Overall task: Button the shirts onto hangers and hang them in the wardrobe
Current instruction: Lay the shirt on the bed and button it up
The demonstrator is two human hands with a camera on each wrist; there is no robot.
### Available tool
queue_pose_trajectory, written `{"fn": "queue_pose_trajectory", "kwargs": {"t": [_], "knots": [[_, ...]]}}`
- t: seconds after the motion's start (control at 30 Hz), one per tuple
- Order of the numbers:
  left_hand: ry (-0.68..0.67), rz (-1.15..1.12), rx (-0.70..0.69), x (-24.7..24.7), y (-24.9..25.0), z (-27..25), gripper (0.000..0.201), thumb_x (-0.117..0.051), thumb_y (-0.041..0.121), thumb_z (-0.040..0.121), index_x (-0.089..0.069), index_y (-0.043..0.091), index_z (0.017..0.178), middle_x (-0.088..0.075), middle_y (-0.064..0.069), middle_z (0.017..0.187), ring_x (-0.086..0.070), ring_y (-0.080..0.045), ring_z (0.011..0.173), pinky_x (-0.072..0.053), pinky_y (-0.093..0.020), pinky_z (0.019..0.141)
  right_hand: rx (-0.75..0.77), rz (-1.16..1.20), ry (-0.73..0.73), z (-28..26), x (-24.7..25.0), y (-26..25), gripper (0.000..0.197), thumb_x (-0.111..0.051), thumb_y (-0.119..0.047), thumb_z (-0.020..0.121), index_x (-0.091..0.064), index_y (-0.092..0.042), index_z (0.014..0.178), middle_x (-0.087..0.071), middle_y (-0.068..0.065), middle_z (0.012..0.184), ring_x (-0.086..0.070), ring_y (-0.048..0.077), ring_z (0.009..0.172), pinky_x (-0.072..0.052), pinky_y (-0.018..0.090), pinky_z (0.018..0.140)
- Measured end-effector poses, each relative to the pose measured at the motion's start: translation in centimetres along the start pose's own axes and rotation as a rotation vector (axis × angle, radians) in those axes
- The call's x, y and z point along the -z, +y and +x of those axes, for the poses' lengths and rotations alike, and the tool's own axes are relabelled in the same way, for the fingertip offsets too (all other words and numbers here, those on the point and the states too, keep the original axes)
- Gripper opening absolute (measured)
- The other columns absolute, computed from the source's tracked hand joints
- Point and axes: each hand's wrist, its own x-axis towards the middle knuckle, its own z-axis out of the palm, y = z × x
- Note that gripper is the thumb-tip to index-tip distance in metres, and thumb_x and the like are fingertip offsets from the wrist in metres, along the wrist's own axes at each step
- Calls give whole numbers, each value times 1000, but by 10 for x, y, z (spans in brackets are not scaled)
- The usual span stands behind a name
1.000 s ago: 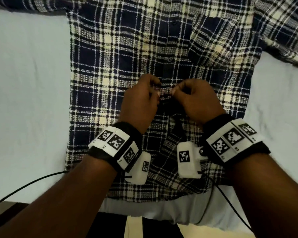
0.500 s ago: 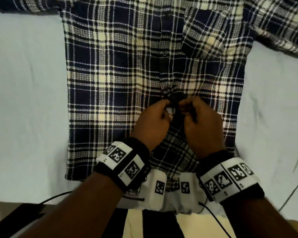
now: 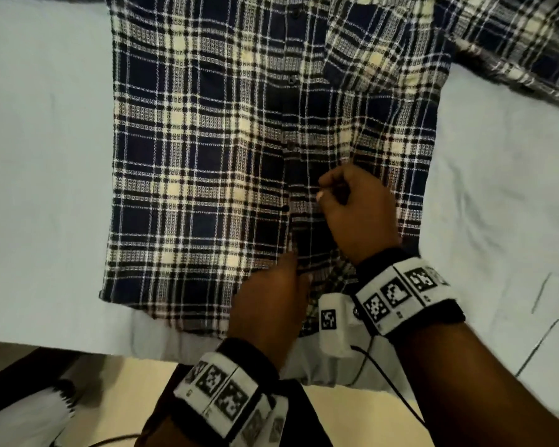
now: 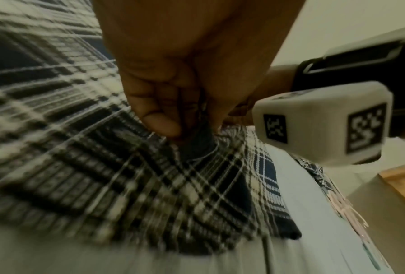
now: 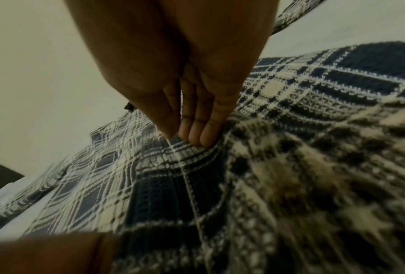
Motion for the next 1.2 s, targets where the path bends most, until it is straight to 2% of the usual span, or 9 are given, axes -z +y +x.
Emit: {"fn": "queue_pose_trajectory", "kwargs": {"t": [0.13, 0.3, 0.4, 0.5, 0.6, 0.7, 0.97, 1.13, 1.2], "knots": [[-8, -39, 57, -15, -11, -17, 18, -49, 33, 105, -59, 19, 110, -67, 2, 89, -57, -13, 71, -36, -27, 61, 31, -145, -91, -10, -17, 0, 16, -72, -23, 90, -64, -18, 103, -63, -4, 98, -60, 7, 85, -53, 19, 75], [-234, 20, -66, -8, -23, -9, 22, -51, 25, 103, -68, 17, 115, -73, -5, 94, -66, -18, 80, -37, -20, 65, 31, -335, -98, -10, -34, -18, 62, -67, -65, 82, -59, -15, 118, -60, 5, 115, -58, 23, 105, -54, 40, 84], [-301, 128, -90, 16, -30, 5, 21, -53, 20, 102, -70, 22, 113, -73, -3, 99, -69, -21, 90, -47, -27, 72, 33, -389, -66, -4, -36, -21, 30, -62, -35, 95, -61, -12, 114, -62, 8, 111, -61, 26, 101, -50, 34, 75], [-16, 55, -36, 44, -25, 27, 21, -54, 21, 102, -68, 21, 118, -72, -2, 103, -69, -20, 86, -59, -36, 79, -24, -320, -62, 1, -26, -18, 15, -57, -16, 97, -68, -10, 107, -68, 7, 100, -59, 20, 84, -43, 28, 69], [212, -51, -86, 53, -15, 53, 24, -61, 20, 99, -64, 20, 123, -71, 0, 111, -67, -16, 96, -57, -37, 88, -89, -243, -57, -1, -20, -14, 14, -64, -24, 96, -69, -12, 95, -68, 2, 86, -60, 16, 77, -51, 30, 71], [201, 81, -159, 47, -10, 77, 32, -61, 19, 99, -61, 19, 130, -65, -4, 118, -62, -20, 105, -46, -29, 88, -123, -192, -37, -4, -22, -11, 21, -68, -32, 94, -65, -15, 82, -63, -5, 74, -62, 13, 70, -56, 33, 70], [158, 152, -190, 44, -13, 88, 9, -59, 11, 96, -64, 15, 102, -61, -5, 103, -57, -21, 91, -34, -27, 73, -135, -197, -182, -14, -34, -17, 15, -61, -24, 95, -65, -10, 91, -67, 6, 85, -64, 24, 79, -54, 36, 72], [128, -143, -152, 55, -19, 80, 8, -64, 8, 93, -67, 15, 96, -68, 2, 91, -66, -16, 79, -57, -33, 71, -130, -82, -145, -18, -37, -21, 11, -64, -24, 92, -60, -17, 85, -61, -5, 75, -56, 10, 66, -39, 25, 55], [89, -317, -68, 59, -22, 78, 11, -65, 5, 94, -67, 17, 94, -70, 3, 88, -69, -9, 70, -59, -22, 63, -126, -13, -120, -22, -41, -22, 10, -65, -23, 92, -60, -18, 85, -60, -8, 76, -54, 3, 64, -36, 20, 53]]}}
